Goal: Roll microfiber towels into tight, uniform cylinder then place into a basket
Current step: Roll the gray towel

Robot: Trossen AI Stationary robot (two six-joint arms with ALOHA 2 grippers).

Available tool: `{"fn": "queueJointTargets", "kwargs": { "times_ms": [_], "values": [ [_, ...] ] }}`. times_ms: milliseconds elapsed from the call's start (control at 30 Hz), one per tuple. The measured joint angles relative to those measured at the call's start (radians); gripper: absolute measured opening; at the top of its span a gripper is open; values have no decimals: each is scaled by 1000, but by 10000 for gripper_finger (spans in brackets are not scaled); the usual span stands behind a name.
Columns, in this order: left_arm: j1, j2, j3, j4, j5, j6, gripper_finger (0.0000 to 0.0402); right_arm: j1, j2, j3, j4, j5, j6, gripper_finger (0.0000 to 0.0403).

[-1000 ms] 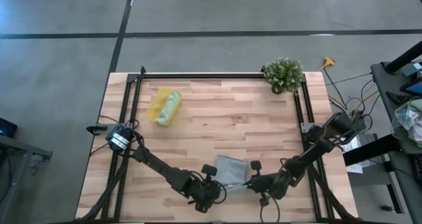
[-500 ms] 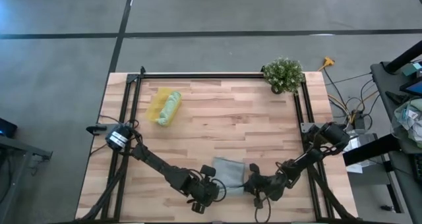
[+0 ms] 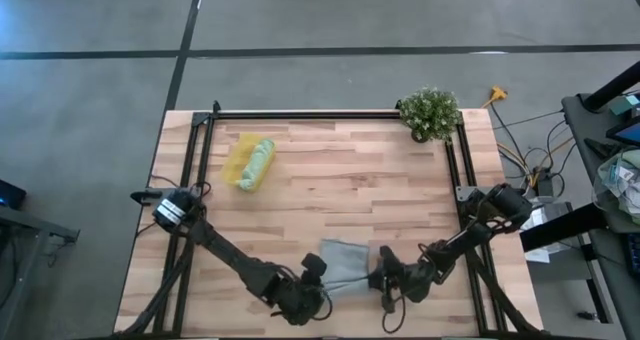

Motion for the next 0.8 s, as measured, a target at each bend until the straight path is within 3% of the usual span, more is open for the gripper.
{"fn": "queueJointTargets", "kwargs": {
  "times_ms": [367, 500, 600, 800],
  "values": [
    [-80, -22, 29, 53, -234, -45, 117, -14, -2, -1, 12, 24, 85, 8],
    [-70, -18, 28, 174, -242, -86, 117, -14, -1, -1, 12, 27, 85, 9],
    [-41, 0, 19, 158, -238, -159, 117, -14, -1, -1, 12, 29, 84, 9],
    [15, 27, 11, 159, -116, -259, 117, -14, -1, -1, 12, 29, 77, 8]
  ]
}}
